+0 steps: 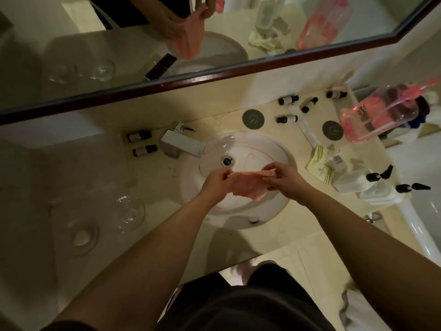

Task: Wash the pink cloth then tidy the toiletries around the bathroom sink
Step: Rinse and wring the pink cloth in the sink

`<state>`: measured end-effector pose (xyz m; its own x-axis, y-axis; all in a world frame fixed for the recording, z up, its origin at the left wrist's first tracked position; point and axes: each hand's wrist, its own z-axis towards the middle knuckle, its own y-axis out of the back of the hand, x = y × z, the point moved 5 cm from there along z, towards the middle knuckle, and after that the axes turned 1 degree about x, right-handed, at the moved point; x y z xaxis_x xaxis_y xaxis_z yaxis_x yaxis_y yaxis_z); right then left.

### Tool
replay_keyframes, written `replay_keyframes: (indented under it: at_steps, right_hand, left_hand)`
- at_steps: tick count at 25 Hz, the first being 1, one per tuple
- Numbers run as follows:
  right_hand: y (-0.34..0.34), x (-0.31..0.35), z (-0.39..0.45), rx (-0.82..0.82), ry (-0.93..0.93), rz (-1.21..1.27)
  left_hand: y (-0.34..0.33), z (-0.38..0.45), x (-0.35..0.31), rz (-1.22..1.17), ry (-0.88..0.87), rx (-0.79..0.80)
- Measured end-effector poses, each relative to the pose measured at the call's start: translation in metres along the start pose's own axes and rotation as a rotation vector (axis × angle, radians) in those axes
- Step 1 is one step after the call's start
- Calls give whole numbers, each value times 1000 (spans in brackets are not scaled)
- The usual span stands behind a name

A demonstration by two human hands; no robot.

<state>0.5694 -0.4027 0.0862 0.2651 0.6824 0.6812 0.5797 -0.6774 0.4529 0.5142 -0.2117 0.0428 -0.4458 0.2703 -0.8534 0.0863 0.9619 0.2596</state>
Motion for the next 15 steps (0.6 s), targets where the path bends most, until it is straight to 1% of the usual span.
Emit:
replay_keyframes:
  at_steps: [5, 9, 12, 15]
  right_hand:
    - [-9, -17, 35, 53, 24, -144]
    - [-18, -43, 61, 62, 52, -274]
    - [-23, -69, 73, 27, 18, -293]
    - [-33, -97, 76, 56, -16, -346]
  left_hand:
    - [-11, 22, 32, 43, 88, -52]
    - [-30, 37, 60, 51, 146, -85]
    - [-55, 47, 85, 4, 193, -87]
    - [-77, 49, 106, -26, 266, -71]
